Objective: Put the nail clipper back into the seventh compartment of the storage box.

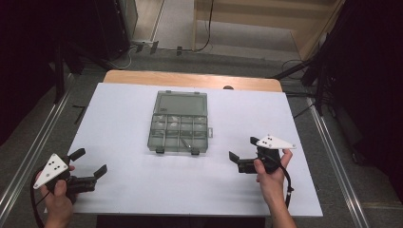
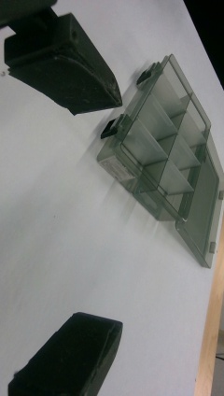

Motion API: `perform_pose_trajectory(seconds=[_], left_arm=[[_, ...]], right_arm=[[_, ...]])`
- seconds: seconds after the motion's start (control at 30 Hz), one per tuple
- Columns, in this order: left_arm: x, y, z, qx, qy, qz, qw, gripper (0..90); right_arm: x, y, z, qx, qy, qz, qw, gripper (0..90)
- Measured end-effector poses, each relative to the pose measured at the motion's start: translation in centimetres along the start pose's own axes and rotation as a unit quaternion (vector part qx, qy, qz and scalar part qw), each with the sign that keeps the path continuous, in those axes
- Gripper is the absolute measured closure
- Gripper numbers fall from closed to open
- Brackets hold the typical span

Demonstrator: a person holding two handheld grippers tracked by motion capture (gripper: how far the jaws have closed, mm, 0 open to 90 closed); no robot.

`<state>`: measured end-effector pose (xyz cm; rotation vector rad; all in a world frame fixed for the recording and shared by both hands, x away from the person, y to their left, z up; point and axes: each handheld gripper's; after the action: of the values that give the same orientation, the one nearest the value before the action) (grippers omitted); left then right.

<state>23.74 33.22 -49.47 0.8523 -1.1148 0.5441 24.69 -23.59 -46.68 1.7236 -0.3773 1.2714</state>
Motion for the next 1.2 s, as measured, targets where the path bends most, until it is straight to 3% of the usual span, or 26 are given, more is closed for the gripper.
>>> perform_pose_trajectory(seconds=[0.63, 1.2], left_arm=[[0.0, 0.0, 0.0, 0.002, -0.001, -0.001, 1.0, 0.0], [0.0, 0.0, 0.1, 0.0, -0.003, -0.001, 1.0, 0.0]], right_arm=[[-3.6, 3.4, 2.0, -0.036, -0.021, 0.016, 0.999, 0.0], [-6.4, 6.2, 3.9, -0.071, -0.047, 0.039, 0.9956, 0.0]])
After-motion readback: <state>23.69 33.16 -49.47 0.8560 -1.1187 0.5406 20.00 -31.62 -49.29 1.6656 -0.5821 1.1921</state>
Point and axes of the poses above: each handheld gripper's, and its own axes: y roughly backward along the jaws, x roughly out of its top, z roughly to its right, and after that the axes turned 9 degrees about y, right-handed
